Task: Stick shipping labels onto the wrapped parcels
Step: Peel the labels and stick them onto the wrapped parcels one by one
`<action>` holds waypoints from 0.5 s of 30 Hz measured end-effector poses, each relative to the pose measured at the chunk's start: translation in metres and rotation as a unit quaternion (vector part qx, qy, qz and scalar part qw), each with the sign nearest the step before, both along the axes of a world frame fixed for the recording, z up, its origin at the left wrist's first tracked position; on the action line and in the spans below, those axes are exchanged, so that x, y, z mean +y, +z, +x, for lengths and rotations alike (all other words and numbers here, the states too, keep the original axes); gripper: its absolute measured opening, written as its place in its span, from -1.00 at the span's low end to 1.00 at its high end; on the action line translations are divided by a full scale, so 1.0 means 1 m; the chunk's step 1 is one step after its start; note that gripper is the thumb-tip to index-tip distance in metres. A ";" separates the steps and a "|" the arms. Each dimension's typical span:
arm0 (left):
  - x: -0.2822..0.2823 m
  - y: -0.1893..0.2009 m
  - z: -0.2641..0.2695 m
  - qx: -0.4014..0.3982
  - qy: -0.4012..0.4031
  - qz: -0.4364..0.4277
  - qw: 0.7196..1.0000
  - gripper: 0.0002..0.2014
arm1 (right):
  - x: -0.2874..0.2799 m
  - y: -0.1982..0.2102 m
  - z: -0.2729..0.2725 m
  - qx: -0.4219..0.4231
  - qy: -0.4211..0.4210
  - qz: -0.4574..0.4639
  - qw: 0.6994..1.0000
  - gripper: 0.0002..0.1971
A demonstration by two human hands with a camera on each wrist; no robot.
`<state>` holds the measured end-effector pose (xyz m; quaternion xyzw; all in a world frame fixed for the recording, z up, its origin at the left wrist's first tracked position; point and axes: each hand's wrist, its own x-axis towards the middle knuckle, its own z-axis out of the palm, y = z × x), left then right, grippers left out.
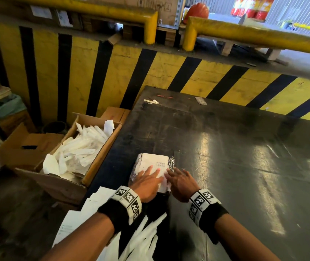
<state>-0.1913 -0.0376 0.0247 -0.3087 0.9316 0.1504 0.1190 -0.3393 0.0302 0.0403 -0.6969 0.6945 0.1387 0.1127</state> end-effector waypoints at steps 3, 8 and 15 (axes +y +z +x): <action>0.018 -0.005 0.010 -0.035 -0.034 -0.009 0.999 -0.34 | -0.006 -0.013 0.002 -0.025 -0.038 0.011 0.999 -0.41; 0.020 0.002 0.034 -0.088 -0.011 -0.057 0.994 -0.32 | -0.006 -0.023 0.000 -0.033 -0.058 0.010 0.998 -0.44; 0.006 0.016 0.043 -0.131 0.063 -0.046 0.988 -0.44 | -0.007 -0.024 0.000 -0.057 -0.078 0.020 0.995 -0.43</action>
